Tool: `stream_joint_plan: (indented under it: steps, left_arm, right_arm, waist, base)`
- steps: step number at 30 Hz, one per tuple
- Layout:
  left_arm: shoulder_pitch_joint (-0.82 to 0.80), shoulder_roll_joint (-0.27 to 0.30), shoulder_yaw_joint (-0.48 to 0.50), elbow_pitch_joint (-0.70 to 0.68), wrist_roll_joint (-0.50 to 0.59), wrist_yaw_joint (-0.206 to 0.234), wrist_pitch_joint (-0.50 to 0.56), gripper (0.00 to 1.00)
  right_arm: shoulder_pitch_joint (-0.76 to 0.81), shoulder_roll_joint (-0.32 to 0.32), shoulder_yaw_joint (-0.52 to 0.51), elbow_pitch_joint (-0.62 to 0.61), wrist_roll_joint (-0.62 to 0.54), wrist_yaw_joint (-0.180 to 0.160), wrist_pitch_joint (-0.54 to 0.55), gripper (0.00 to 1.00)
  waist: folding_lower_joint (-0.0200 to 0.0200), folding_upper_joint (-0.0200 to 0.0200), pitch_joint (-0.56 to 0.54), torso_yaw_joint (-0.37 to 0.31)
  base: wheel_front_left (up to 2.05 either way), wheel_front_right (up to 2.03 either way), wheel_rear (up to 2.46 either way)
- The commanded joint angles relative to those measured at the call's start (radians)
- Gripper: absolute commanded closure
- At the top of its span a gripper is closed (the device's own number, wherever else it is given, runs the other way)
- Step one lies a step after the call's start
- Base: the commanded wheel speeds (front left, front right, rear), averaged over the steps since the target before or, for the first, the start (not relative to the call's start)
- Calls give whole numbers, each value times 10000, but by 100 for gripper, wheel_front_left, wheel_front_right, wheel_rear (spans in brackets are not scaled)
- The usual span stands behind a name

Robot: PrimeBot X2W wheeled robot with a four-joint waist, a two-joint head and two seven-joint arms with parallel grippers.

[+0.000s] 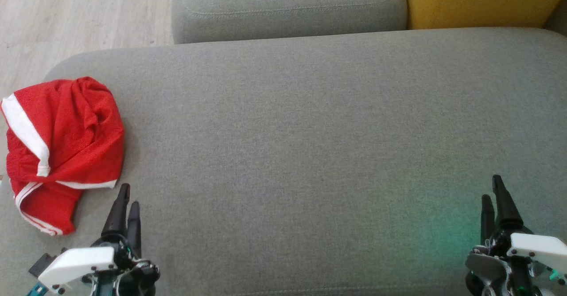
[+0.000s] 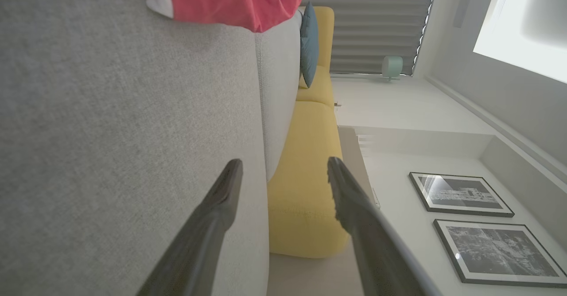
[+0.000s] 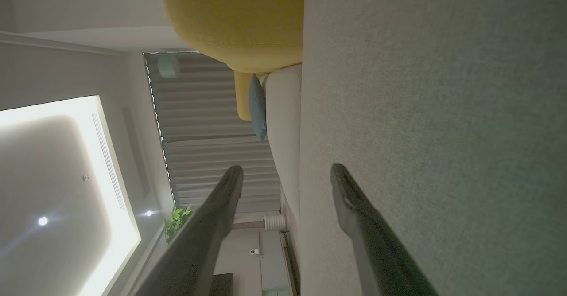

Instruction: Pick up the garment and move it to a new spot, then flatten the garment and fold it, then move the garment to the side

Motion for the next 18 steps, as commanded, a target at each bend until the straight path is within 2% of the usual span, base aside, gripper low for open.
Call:
stream_joint_plan:
  steps: [1,18]
  left_arm:
    - [-523,115,-29,-402,176,-19,-81,0]
    - [-774,140,-274,-928,3016,71,-581,0]
  right_arm:
    - [-333,-115,47,-417,-143,10,-101,0]
    - [-406,-418,338,-829,-2821,14,-607,0]
  waist:
    - [0,0,1,0]
    - [0,0,-3,6]
  base:
    - [0,0,0]
    - [0,0,0]
